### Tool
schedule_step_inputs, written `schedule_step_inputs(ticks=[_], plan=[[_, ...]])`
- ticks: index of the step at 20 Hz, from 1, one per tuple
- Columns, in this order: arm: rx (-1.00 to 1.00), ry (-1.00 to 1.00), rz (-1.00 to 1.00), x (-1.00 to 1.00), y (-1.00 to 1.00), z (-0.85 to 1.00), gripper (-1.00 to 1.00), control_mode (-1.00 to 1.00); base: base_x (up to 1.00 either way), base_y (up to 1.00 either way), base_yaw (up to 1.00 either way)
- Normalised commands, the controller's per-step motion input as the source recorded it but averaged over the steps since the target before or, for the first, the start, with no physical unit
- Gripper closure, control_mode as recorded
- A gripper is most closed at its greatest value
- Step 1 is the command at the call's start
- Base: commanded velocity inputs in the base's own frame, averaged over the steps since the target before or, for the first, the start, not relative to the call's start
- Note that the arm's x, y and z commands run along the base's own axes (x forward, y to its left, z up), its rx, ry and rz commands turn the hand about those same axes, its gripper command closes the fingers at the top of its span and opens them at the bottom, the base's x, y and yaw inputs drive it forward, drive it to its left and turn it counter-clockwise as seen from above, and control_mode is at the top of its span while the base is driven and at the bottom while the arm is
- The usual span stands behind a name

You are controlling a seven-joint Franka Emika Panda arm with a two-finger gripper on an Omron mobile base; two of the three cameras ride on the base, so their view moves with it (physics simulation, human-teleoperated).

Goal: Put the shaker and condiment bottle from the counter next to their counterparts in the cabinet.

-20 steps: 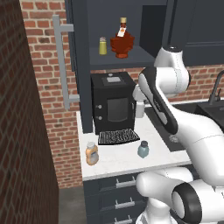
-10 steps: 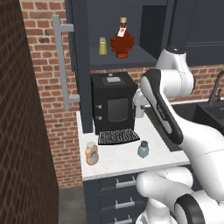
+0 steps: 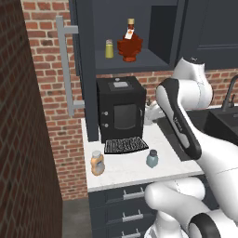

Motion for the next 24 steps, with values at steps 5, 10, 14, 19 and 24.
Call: schedule_step_inputs(ticks=[5, 10, 14, 19, 24], plan=[[0.00, -0.02, 0.08, -0.09, -0.05, -0.21, -1.00, -1.00, 0.00, 0.00, 0.00], [0.00, -0.11, 0.07, -0.14, -0.17, -0.05, -1.00, -1.00, 0.00, 0.00, 0.00], [0.04, -0.08, 0.09, -0.21, -0.35, -0.28, -1.00, -1.00, 0.00, 0.00, 0.00], [0.03, -0.05, 0.12, -0.15, -0.21, -0.35, -1.00, -1.00, 0.00, 0.00, 0.00], [0.06, -0.06, 0.19, -0.04, -0.32, -0.45, -1.00, -1.00, 0.00, 0.00, 0.00]])
